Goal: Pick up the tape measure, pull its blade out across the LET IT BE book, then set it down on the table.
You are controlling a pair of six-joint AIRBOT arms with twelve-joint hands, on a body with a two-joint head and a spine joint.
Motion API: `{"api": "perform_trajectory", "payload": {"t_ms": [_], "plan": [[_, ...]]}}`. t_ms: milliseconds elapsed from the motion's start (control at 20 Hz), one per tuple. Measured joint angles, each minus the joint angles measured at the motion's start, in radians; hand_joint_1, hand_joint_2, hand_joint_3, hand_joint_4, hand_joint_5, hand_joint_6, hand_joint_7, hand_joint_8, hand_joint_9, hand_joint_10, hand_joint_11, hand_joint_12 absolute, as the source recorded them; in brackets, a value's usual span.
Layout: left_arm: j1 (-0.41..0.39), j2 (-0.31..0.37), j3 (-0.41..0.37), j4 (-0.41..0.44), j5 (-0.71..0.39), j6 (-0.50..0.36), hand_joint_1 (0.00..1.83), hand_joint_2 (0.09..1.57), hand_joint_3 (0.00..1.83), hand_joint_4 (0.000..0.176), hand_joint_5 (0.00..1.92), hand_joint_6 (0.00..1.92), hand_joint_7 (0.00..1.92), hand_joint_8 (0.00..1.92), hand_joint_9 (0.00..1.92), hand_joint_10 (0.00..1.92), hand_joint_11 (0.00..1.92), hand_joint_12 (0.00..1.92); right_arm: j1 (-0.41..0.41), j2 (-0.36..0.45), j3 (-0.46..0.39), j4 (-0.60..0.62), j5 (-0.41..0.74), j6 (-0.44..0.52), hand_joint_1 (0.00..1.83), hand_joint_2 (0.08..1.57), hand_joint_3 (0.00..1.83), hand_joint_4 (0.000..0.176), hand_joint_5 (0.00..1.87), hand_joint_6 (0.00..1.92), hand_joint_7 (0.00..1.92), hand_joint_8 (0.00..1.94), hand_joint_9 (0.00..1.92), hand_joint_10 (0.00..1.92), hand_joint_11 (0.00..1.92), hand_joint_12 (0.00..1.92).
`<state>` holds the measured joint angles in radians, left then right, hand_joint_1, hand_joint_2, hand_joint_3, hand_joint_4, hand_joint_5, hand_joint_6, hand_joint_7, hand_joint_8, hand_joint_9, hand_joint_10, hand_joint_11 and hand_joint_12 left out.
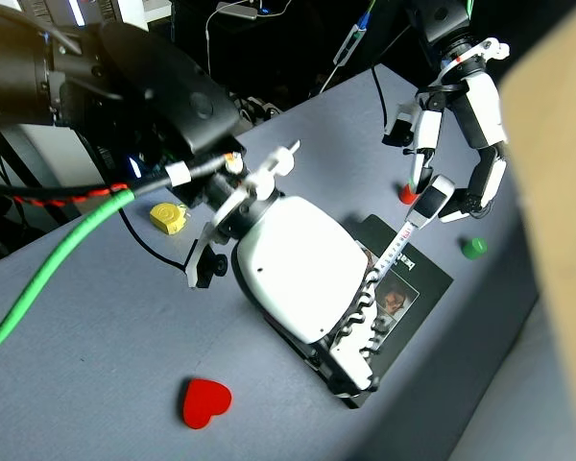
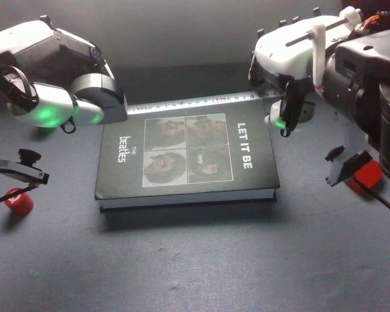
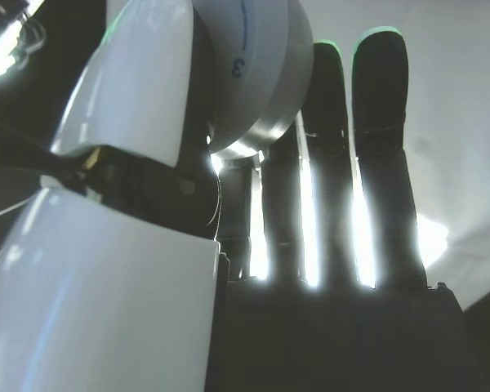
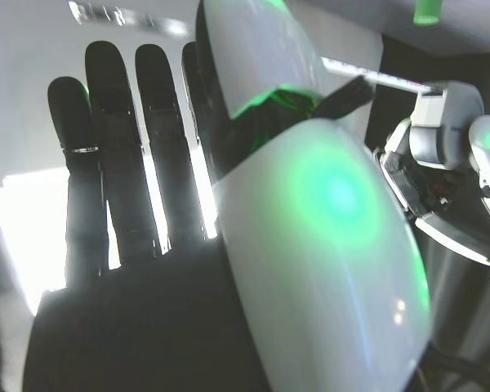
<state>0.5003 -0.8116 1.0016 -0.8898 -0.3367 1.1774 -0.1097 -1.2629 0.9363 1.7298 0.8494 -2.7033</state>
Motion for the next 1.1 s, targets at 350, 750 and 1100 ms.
{"api": "perform_trajectory", "payload": {"t_ms": [350, 750, 1100], "plan": [[0.000, 0.000, 0.000, 0.000, 0.000, 0.004, 1.36, 1.17, 0.00, 0.000, 0.81, 1.07, 0.88, 1.19, 0.80, 1.41, 0.71, 1.34, 0.020, -0.004, 0.018, 0.054, -0.015, -0.025, 1.13, 1.12, 0.00, 0.000, 0.68, 0.02, 0.69, 0.01, 0.71, 0.05, 0.28, 1.11], [-0.012, 0.000, 0.000, 0.001, -0.002, 0.014, 1.36, 1.17, 0.00, 0.000, 0.81, 1.07, 0.88, 1.19, 0.80, 1.41, 0.74, 1.33, 0.020, -0.004, 0.020, 0.054, -0.021, -0.025, 1.13, 1.12, 0.00, 0.000, 0.69, 0.02, 0.70, 0.01, 0.72, 0.05, 0.28, 1.11], [-0.013, 0.000, 0.000, 0.000, -0.002, 0.019, 1.36, 1.17, 0.00, 0.000, 0.78, 1.11, 0.89, 1.18, 0.80, 1.41, 0.72, 1.33, 0.027, -0.004, 0.027, 0.054, -0.022, -0.024, 1.13, 1.12, 0.00, 0.000, 0.70, 0.01, 0.72, 0.02, 0.73, 0.05, 0.29, 1.12]]}}
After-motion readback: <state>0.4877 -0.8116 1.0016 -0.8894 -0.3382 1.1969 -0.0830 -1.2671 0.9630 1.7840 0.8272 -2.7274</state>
